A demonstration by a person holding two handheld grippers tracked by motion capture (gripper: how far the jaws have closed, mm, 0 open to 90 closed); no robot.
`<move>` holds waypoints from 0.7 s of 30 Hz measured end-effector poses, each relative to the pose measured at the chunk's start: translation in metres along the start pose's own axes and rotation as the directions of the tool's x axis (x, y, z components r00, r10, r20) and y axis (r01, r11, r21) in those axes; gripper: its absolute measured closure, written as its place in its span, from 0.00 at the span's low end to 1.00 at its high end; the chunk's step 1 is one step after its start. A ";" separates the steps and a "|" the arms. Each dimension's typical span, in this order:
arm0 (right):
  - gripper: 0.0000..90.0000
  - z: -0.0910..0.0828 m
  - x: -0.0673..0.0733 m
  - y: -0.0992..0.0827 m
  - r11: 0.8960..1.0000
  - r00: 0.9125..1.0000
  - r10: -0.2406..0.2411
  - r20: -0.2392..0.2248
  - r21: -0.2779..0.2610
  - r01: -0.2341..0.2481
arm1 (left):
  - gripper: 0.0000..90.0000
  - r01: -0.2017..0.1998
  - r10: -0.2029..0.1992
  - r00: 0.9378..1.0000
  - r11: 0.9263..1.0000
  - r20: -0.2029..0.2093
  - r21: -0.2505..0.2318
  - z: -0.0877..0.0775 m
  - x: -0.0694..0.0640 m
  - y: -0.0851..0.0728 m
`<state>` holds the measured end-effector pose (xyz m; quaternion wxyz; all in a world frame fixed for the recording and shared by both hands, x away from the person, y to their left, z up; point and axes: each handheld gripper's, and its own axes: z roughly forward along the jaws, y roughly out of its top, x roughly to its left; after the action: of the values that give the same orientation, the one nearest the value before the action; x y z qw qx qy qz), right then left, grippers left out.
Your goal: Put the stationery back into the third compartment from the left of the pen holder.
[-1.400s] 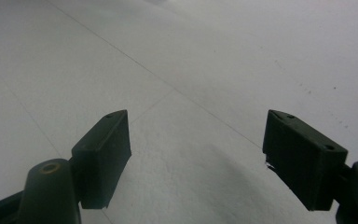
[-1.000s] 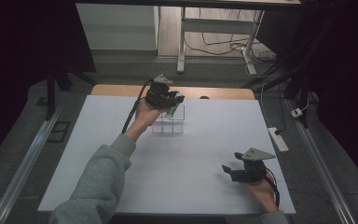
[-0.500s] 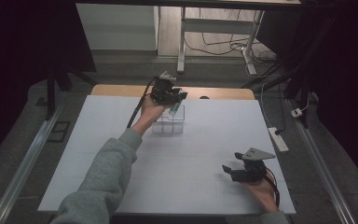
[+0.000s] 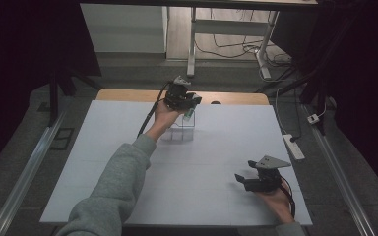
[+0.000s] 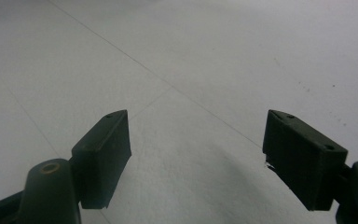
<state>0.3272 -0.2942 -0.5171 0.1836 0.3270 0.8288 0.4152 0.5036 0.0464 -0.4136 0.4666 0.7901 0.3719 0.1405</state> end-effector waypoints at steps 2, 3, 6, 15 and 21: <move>0.25 0.000 0.000 0.000 1.000 1.000 0.000 0.000 0.002 0.000 | 0.71 0.003 -0.003 1.000 1.000 0.003 0.000 0.000 0.001 0.000; 0.25 0.000 0.000 0.000 1.000 1.000 0.000 0.000 0.002 0.000 | 0.71 0.002 -0.002 1.000 1.000 0.002 0.001 0.000 0.001 0.000; 0.25 0.001 0.000 0.000 1.000 1.000 0.000 -0.002 0.004 0.000 | 0.71 0.002 -0.002 1.000 1.000 0.002 0.016 0.000 0.002 -0.001; 0.25 0.000 0.000 -0.001 1.000 1.000 0.001 0.001 0.005 -0.001 | 0.46 -0.029 0.027 0.999 0.999 0.046 0.032 -0.010 0.003 -0.003; 0.25 0.000 0.000 0.000 1.000 1.000 0.000 0.000 0.003 0.000 | 0.45 -0.046 0.043 0.997 0.998 0.065 0.040 -0.018 0.002 -0.006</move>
<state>0.3273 -0.2943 -0.5176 0.1830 0.3274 0.8294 0.4141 0.4921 0.0609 -0.4095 0.4585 0.8118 0.3419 0.1175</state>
